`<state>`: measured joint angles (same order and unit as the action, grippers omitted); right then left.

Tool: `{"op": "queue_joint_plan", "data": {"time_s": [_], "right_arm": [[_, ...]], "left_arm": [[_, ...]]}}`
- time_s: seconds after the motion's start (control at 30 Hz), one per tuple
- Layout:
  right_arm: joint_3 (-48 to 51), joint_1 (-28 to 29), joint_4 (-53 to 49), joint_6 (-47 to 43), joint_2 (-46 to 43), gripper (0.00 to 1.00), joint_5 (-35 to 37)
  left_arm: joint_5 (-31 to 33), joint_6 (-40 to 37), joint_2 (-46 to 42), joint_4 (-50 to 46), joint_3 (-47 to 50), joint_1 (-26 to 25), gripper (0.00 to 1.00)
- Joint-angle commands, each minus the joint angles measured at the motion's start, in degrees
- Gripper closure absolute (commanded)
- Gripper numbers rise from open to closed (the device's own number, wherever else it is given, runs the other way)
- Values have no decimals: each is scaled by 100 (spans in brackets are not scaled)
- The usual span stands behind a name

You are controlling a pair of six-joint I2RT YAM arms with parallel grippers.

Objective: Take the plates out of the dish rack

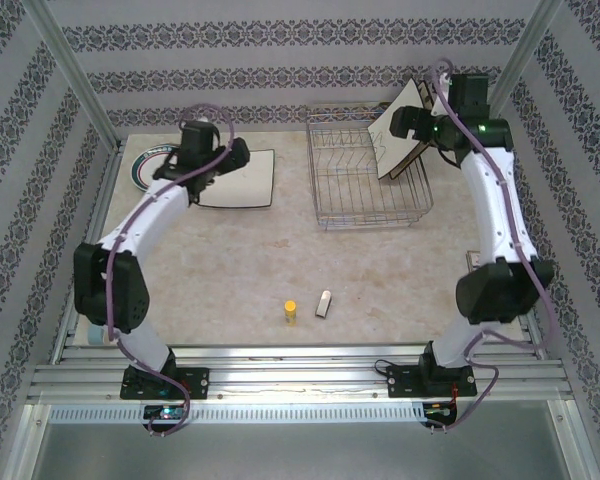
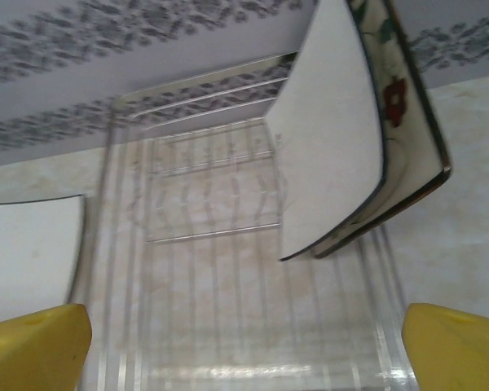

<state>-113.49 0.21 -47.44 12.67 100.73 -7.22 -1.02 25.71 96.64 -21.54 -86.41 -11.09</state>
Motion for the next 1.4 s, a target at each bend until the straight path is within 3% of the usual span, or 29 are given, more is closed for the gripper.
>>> {"op": "queue_joint_plan", "data": {"time_s": [0.0, 0.13, 0.37, 1.13, 1.37], "right_arm": [[-905, -12, -730, -388, 701, 2, 966], [-2344, -3, -1378, -661, 1756, 2, 1451], [-4214, -73, -1874, -772, 3054, 2, 1238], [-4893, -137, -1131, -675, 4344, 4, 762], [-4876, -67, -853, -524, 4499, 17, 547]], "left_arm": [[-377, -1811, 41, -2459, -661, 155, 0], [-598, -2263, 219, -3199, -1177, 260, 0], [-809, -2396, 602, -3476, -1645, 304, 0], [-755, -2399, 932, -3247, -1763, 382, 0], [-694, -2440, 916, -3209, -1705, 437, 0]]}}
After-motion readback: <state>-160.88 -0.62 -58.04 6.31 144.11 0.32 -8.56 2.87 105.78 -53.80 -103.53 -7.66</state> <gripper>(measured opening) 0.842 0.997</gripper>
